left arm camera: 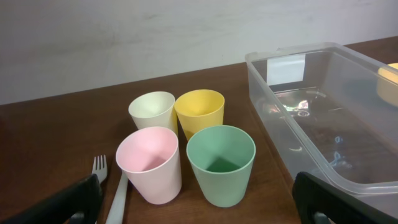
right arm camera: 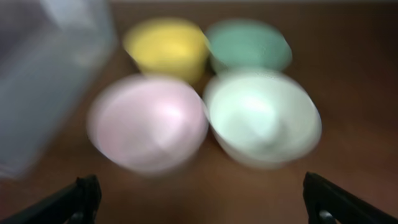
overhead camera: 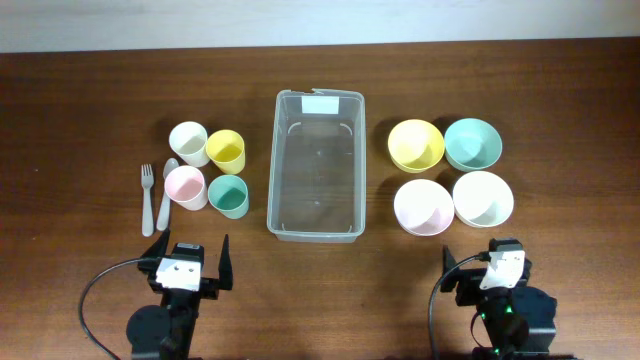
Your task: Pack container
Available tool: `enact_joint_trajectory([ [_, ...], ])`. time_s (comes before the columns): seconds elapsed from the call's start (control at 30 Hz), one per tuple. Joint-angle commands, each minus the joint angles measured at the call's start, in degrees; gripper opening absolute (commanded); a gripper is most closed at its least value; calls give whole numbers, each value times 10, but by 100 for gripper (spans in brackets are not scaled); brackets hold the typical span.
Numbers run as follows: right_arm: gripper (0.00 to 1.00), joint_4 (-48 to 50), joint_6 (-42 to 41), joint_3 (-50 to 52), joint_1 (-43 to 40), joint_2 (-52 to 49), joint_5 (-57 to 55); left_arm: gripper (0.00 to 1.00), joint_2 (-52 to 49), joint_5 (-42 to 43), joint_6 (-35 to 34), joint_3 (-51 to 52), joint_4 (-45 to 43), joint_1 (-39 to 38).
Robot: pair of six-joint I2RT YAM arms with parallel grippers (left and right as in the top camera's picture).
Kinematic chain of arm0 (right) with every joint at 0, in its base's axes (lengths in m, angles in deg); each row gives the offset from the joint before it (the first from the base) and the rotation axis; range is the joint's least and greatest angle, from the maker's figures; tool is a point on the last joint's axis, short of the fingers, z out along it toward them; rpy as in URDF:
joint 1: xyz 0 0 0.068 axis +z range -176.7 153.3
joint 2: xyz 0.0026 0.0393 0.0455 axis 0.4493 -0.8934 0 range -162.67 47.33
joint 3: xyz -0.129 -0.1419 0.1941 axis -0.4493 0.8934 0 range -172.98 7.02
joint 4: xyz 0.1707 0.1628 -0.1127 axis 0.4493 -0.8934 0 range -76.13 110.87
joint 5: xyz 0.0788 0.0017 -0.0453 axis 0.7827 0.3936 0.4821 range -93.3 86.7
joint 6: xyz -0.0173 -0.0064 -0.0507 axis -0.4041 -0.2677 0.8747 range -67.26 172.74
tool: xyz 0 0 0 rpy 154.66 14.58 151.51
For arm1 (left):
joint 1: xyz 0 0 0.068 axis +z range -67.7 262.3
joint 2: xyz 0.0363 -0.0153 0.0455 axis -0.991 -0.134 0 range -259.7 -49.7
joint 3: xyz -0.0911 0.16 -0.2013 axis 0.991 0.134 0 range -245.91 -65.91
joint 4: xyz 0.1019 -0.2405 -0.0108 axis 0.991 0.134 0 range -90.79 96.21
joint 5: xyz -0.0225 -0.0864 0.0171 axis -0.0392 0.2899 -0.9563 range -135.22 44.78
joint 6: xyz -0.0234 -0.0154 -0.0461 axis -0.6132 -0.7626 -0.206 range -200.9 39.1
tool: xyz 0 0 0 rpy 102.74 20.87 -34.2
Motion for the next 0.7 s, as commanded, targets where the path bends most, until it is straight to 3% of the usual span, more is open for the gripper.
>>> enact_joint_trajectory([
  [0.0, 99, 58, -3, 2, 3, 4, 146, 100, 5, 8, 7, 7, 0, -2],
  [0.1, 99, 113, -8, -2, 3, 4, 186, 100, 5, 8, 7, 7, 0, -2],
  [0.13, 99, 134, -46, -10, 3, 0, 183, 100, 5, 8, 7, 7, 0, -2],
  [0.3, 99, 122, -91, -89, 3, -69, 149, 100, 5, 8, 7, 7, 0, -2],
  [0.53, 99, -16, -54, -353, 3, -319, 57, 100, 5, 8, 7, 7, 0, -2],
  [0.67, 99, -173, -9, -575, 3, -518, -1, 100, 5, 8, 7, 7, 0, -2],
])
